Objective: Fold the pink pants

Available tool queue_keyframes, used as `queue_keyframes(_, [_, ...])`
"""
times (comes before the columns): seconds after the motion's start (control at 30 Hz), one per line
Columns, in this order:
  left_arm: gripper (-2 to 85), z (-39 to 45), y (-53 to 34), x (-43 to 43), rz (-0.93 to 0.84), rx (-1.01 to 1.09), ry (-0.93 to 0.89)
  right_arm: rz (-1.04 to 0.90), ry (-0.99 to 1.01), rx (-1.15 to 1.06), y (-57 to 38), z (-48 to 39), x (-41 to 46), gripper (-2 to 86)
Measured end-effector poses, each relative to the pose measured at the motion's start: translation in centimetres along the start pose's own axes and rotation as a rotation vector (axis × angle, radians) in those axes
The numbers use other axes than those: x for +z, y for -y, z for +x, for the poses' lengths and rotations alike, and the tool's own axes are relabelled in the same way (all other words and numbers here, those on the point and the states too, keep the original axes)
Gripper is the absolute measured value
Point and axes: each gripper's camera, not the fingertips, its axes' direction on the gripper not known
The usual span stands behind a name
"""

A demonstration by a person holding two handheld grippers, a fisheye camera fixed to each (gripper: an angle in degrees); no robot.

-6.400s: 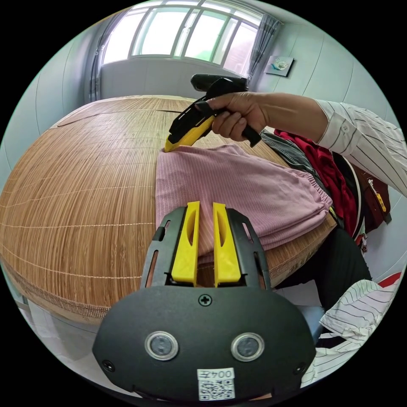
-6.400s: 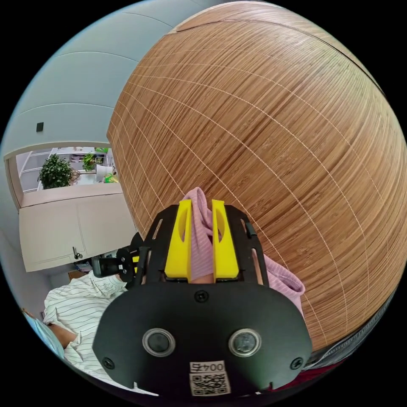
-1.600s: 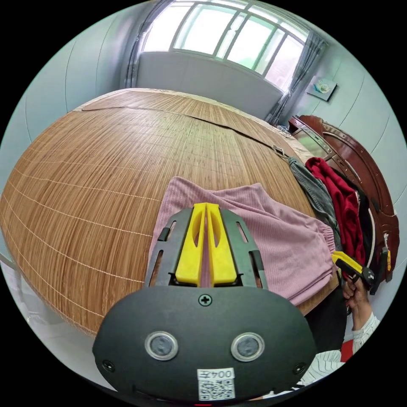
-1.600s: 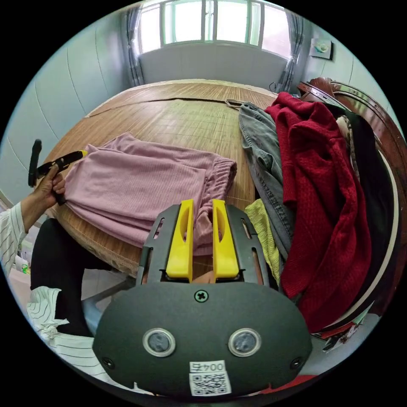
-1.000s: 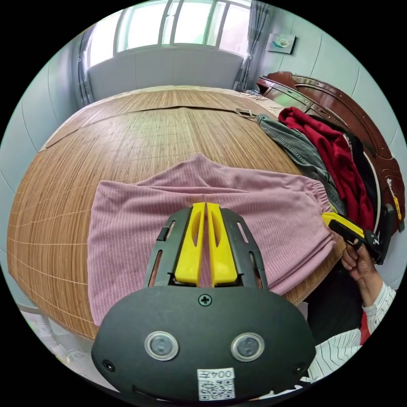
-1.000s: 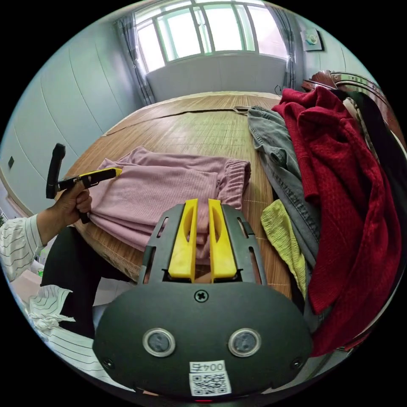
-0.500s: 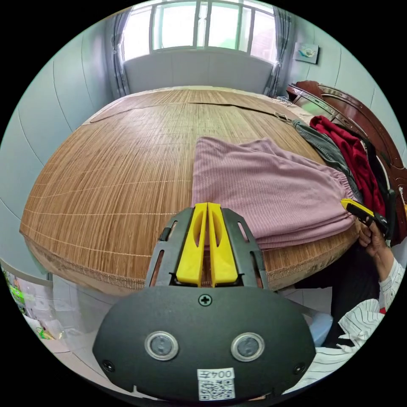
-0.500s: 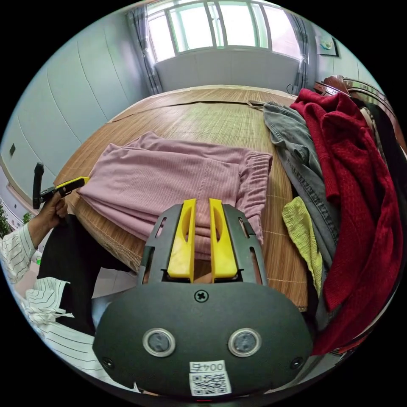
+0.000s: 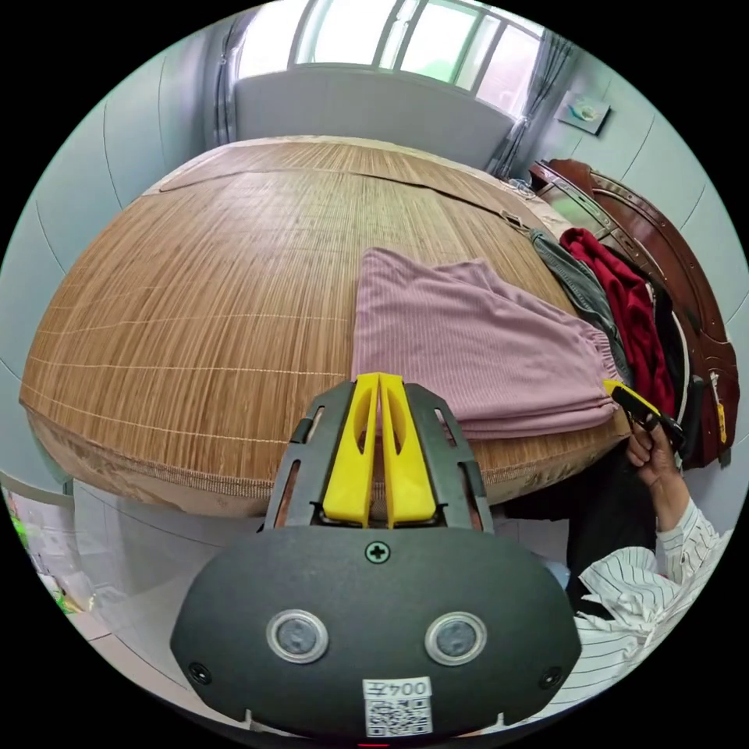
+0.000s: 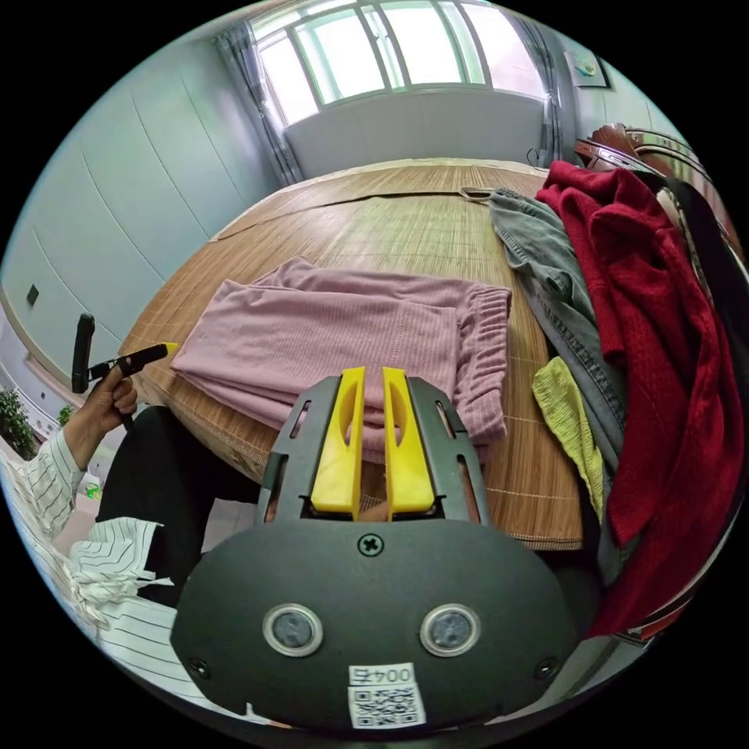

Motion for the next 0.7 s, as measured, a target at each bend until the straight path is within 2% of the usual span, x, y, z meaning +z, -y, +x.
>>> queue_keyframes(0.1, [0.3,1.2,0.3,0.7,-0.062,0.065,-0.075,0.002,0.085,-0.016,1.6,-1.4,1.3,5.1])
queue_keyframes(0.17, [0.4,1.9,0.2,2.5,-0.169,0.127,0.086,-0.023,0.098,-0.038,2.5,-2.2,2.7,5.6])
queue_keyframes(0.3, [0.5,0.0,0.3,2.0,-0.16,0.045,-0.034,-0.16,0.055,-0.027,2.6,-0.5,6.4,6.5])
queue_keyframes(0.43, [0.3,2.5,2.0,-0.9,-0.011,0.112,-0.039,-0.02,0.11,-0.055,5.7,-0.6,4.3,5.5])
queue_keyframes(0.53, [0.3,4.9,4.5,0.0,0.097,0.15,-0.034,-0.026,0.145,-0.118,10.6,-2.3,7.1,5.2])
queue_keyframes(0.63, [0.3,6.4,6.7,4.1,0.046,0.136,-0.039,-0.081,0.214,-0.188,14.9,-5.0,11.7,5.1])
queue_keyframes(0.7, [0.3,7.1,7.1,7.0,-0.052,0.135,0.03,-0.122,0.223,-0.283,16.4,-7.3,14.3,5.0])
